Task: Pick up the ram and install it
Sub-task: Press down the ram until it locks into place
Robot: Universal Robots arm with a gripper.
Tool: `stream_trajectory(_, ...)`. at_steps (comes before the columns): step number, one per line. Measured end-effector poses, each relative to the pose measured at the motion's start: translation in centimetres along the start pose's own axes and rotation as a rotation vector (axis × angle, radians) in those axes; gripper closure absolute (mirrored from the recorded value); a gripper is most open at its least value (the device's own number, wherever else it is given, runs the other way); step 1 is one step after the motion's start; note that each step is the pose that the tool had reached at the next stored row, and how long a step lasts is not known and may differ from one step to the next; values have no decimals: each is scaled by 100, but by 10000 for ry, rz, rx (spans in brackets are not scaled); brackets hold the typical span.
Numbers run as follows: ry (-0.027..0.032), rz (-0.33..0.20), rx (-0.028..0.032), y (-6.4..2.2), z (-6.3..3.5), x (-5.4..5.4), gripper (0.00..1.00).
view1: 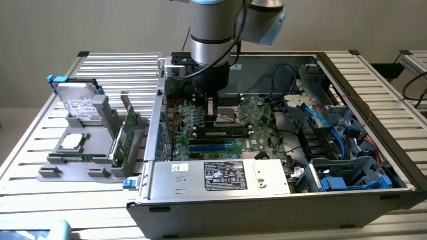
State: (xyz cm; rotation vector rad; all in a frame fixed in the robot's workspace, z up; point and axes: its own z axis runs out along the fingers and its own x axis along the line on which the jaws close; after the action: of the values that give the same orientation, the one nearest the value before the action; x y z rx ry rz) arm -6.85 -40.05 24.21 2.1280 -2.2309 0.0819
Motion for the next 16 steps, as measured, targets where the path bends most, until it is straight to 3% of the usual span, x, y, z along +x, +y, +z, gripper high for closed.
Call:
stream_trajectory(4, 1, 0, -1, 59, 32, 1, 89)
stream_trajectory(12, 2, 1, 3, 89, 94, -18, 89)
stream_trajectory(16, -1, 4, 55, 108, 108, -19, 89)
